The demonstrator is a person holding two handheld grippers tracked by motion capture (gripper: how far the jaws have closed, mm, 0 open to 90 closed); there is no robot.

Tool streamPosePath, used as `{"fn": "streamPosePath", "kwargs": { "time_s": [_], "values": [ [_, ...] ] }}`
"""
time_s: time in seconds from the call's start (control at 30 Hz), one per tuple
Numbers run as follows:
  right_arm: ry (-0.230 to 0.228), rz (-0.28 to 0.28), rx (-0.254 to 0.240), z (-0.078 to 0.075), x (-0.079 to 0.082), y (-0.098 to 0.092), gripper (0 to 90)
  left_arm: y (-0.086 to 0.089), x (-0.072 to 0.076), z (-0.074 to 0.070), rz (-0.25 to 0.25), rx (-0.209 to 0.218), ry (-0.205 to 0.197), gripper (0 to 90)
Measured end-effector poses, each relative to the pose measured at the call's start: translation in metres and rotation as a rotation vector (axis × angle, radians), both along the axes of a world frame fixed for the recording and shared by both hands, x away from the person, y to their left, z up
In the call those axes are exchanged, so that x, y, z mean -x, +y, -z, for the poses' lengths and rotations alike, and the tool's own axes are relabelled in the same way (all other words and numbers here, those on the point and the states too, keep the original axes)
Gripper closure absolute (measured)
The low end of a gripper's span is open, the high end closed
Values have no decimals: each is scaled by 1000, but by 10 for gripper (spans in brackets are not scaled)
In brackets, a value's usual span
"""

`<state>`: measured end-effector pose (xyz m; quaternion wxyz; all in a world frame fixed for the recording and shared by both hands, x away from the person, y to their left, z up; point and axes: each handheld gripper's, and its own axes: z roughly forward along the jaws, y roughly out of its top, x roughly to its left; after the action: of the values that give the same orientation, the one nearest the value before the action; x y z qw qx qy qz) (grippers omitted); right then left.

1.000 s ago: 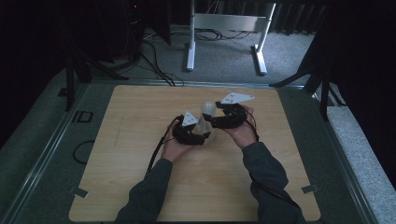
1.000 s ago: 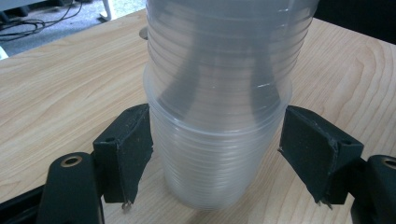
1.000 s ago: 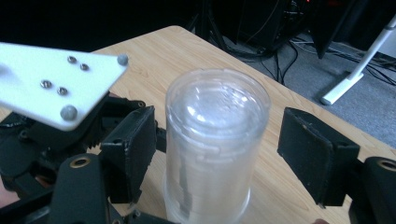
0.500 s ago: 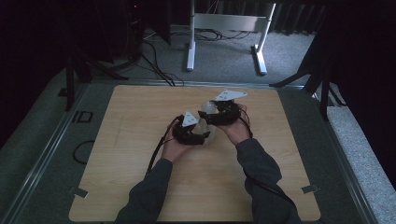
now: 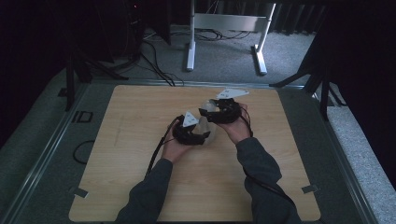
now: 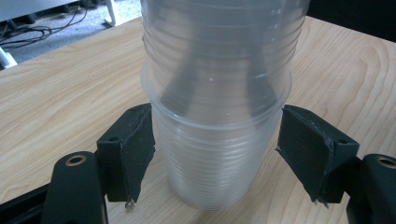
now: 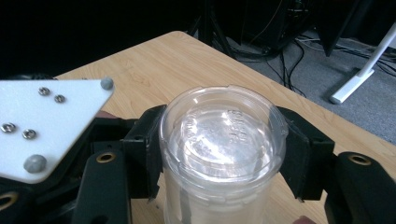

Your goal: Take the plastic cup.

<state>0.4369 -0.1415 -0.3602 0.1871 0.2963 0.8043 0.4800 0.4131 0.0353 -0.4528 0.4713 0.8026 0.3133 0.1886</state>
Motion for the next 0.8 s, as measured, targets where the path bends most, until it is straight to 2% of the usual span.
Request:
{"fn": "streamPosePath", "kwargs": {
  "time_s": [0.5, 0.8],
  "values": [
    [-5, -11, -19, -13, 0, -1, 408, 0, 0, 0, 0, -6, -4, 281],
    [-3, -14, -11, -20, 1, 1, 410, 1, 1, 0, 0, -5, -7, 289]
  ]
}}
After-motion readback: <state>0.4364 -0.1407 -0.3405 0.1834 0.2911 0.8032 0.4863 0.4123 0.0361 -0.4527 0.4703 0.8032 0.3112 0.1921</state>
